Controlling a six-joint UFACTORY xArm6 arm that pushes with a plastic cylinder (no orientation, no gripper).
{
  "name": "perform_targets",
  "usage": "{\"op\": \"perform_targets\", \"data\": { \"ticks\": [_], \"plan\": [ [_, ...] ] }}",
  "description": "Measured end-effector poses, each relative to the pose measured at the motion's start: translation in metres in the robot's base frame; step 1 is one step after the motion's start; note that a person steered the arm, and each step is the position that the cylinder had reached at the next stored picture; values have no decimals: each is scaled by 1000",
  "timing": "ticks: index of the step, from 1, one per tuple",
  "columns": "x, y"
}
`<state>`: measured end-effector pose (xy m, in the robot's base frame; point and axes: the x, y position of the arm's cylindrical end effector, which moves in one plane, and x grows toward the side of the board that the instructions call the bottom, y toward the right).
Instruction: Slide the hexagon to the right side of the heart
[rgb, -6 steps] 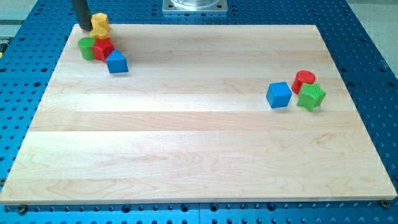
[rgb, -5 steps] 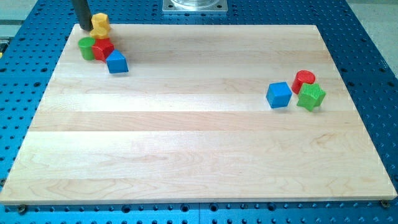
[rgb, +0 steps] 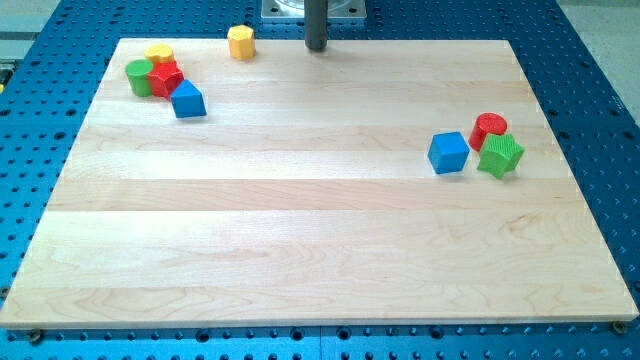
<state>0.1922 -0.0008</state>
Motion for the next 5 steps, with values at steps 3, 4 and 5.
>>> {"op": "perform_targets", "data": {
  "ticks": [3, 4, 5],
  "plan": [
    [1, -17],
    [1, -57],
    [0, -80]
  ]
}}
